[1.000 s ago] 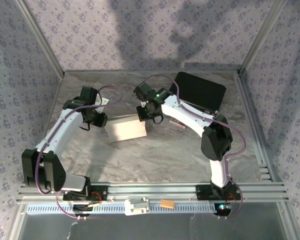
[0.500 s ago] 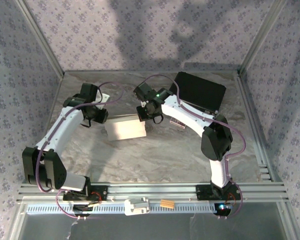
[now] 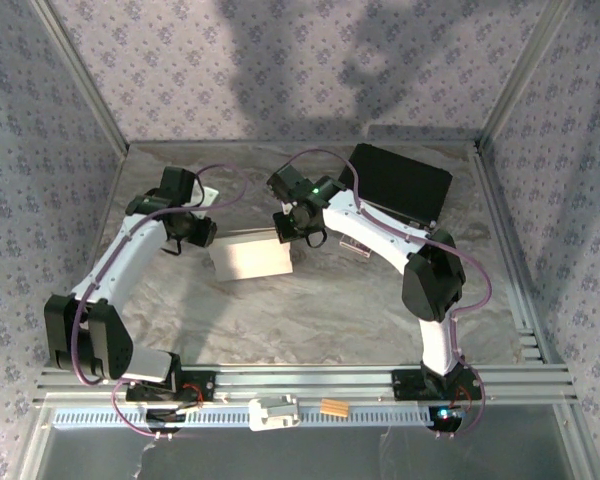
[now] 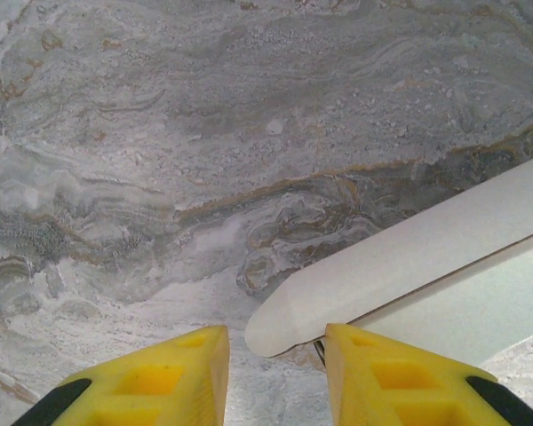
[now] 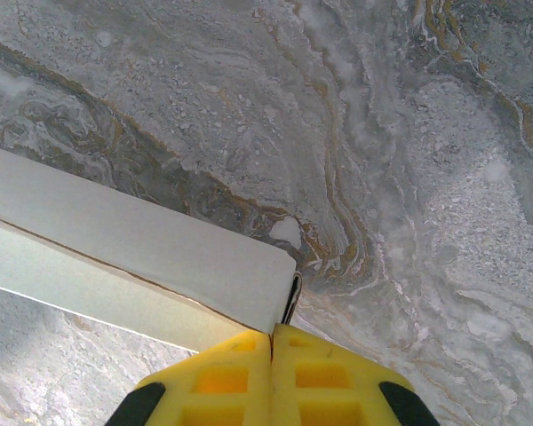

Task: Fold the paper box

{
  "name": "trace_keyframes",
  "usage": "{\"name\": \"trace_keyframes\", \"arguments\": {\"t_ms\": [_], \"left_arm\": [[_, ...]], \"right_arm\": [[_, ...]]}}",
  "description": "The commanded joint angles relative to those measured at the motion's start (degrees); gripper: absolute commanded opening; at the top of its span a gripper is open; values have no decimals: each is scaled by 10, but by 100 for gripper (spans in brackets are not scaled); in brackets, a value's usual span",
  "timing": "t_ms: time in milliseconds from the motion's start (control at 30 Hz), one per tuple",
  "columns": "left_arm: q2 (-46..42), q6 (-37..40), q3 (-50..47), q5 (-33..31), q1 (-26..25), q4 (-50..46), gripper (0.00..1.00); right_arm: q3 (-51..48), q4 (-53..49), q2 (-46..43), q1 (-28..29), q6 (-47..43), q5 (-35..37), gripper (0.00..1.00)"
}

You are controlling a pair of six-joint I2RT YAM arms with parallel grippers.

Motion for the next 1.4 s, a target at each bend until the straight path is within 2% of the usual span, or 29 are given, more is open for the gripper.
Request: {"name": "trace_keyframes", "arguments": {"t_ms": [0,233,467,700,933,1100,1367], "left_arm": [[-21,21,-19,17,2,-4,35],[-26,24,-19,15,4,-10,37],[-97,12,-53,24,15,0,43],[-95,24,-70,30,21,-2,40],[-52,26,-31,77,23,-1,33],[-45,27,-24,76,17,-2,32],[-61,11,-19,33,12,13,47]], "right_arm": [[-1,-34,18,1,-9,-8,0],[5,-42,19,-11,-35,-7,0],[5,-40,17,-17,-58,-12,0],[-7,-33,10,-23,-79,-21,0],[-9,-28,8,-29,-83,-26,0],[-4,-26,10,-27,-81,-30,0],[-3,-26,12,-21,-76,-26,0]]}}
